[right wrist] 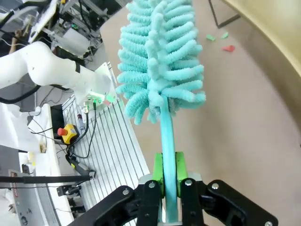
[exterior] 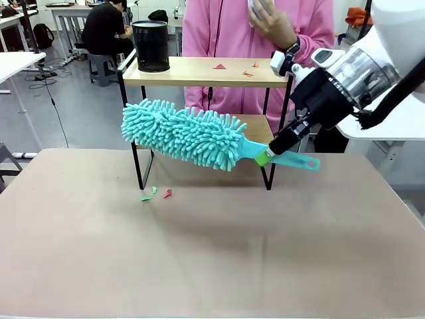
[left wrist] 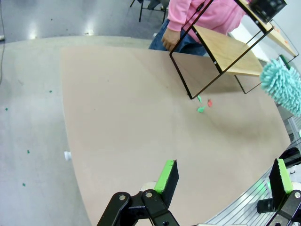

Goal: Clean the shelf.
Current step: Clean the specific tier of the Shelf with the Duster once objects are removed.

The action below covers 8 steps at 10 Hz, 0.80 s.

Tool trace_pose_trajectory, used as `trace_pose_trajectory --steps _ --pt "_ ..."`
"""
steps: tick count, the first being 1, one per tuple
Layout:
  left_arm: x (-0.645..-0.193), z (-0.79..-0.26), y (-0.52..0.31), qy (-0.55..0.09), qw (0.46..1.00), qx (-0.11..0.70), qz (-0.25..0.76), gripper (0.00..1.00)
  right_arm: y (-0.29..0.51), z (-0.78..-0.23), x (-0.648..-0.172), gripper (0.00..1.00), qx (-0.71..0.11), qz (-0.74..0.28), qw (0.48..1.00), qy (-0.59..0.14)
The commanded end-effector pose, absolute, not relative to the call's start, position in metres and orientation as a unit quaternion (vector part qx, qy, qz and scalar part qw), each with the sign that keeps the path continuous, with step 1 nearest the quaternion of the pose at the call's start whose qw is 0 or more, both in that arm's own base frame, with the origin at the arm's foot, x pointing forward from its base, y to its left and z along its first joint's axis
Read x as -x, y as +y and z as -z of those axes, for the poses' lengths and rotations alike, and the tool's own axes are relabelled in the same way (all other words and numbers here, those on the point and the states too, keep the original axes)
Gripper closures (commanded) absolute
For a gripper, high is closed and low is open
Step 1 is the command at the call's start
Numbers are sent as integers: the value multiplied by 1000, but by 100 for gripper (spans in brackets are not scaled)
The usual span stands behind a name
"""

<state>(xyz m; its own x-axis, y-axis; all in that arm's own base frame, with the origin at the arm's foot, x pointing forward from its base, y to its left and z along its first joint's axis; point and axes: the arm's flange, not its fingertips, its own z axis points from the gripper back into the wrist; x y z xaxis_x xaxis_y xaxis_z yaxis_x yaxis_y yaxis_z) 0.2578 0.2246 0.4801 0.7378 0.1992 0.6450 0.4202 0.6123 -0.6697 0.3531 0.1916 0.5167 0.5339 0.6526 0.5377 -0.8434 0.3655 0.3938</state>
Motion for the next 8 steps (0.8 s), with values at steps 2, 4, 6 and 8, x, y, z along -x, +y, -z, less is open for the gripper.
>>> trace_pose_trajectory --steps 2,4,6,8 --pt "-258 -481 223 -364 820 436 74 0 107 -538 -340 88 -428 -432 776 -166" --pt "-258 -481 223 -364 820 436 74 0 28 -559 -316 88 -480 -336 774 -242" --pt "-258 -481 223 -364 820 436 74 0 -25 -560 -296 88 -504 -297 765 -268" --pt "-258 -481 223 -364 820 436 74 0 -79 -547 -274 88 -504 -110 768 -380"
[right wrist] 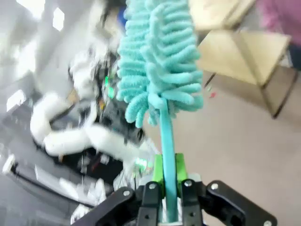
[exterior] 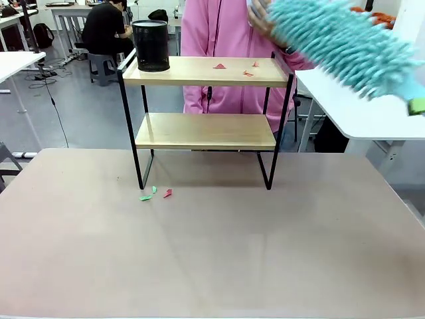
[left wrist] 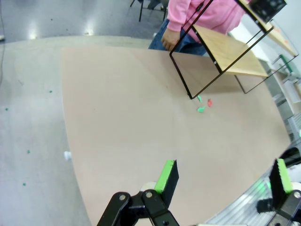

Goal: Clean the shelf.
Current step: Clean the specific tier of the Shelf with the Duster once objects are removed.

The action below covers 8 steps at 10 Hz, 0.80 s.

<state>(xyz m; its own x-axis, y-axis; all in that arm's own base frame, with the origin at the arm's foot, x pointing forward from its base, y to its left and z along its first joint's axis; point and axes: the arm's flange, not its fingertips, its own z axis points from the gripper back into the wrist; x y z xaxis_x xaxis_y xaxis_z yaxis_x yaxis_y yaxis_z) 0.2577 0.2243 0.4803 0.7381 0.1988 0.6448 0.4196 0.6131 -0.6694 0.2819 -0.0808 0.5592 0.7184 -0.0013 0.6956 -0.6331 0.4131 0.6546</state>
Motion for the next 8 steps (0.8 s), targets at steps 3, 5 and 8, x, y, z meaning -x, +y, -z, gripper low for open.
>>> trace_pose_trajectory --steps 3,5,8 --pt "-258 -481 223 -364 820 436 74 0 -124 -510 -242 88 -465 149 796 -357" --pt "-258 -481 223 -364 820 436 74 0 -129 -491 -232 88 -448 194 838 -243" --pt "-258 -481 223 -364 820 436 74 0 -175 -509 -259 88 -430 191 846 -250"
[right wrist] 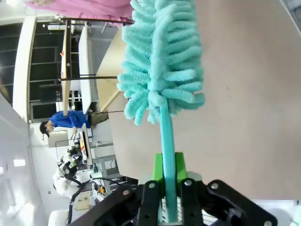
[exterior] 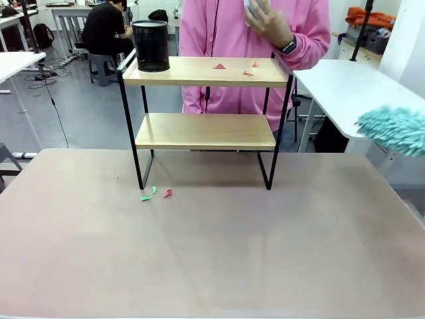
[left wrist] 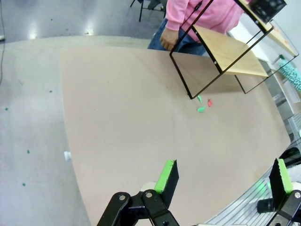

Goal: Clean the shelf.
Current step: Clean the specific tier of the Shelf with the Duster once objects are removed, then clean the remaining tier of the Shelf with the Duster once objects are removed.

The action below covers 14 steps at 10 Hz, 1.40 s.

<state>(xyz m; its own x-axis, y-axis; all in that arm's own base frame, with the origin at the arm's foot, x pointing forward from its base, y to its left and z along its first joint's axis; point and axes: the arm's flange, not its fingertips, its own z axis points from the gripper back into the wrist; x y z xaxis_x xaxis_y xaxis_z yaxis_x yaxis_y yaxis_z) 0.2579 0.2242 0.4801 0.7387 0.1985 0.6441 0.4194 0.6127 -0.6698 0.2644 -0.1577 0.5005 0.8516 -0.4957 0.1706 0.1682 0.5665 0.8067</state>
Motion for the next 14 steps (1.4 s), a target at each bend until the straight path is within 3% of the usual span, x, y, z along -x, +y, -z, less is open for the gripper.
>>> trace_pose_trajectory --steps 1,14 --pt "-258 -481 223 -364 820 436 74 0 -175 -509 -259 88 -430 191 846 -250" --pt "-258 -481 223 -364 820 436 74 0 -175 -509 -259 88 -430 191 846 -250"
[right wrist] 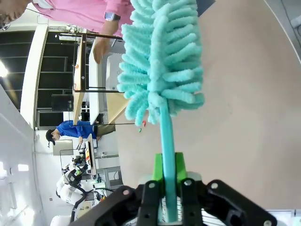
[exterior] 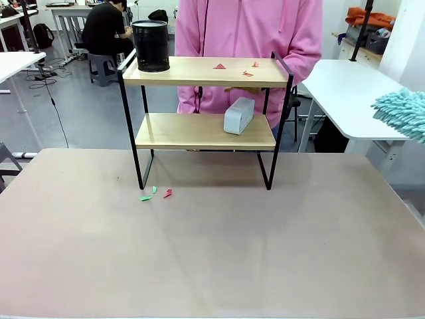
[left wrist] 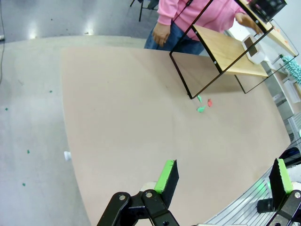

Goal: Clean the shelf.
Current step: Clean the remaining tier of the Shelf with the Duster once objects are removed.

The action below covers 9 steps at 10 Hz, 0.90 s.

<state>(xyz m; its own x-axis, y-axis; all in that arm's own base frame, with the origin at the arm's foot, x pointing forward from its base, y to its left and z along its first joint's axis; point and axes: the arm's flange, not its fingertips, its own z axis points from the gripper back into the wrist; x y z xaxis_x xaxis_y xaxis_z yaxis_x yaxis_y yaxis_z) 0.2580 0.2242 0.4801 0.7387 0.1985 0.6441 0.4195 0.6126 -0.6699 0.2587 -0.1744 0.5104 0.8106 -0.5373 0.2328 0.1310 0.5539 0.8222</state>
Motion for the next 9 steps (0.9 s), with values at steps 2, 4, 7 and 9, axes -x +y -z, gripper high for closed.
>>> trace_pose_trajectory --steps 2,4,7,9 --pt "-258 -481 223 -364 820 436 74 0 -175 -509 -259 88 -430 191 846 -250" --pt "-258 -481 223 -364 820 436 74 0 -175 -509 -259 88 -430 191 846 -250" --pt "-258 -481 223 -364 820 436 74 0 -175 -509 -259 88 -430 191 846 -250" --pt "-258 -481 223 -364 820 436 74 0 -175 -509 -259 88 -430 191 846 -250"
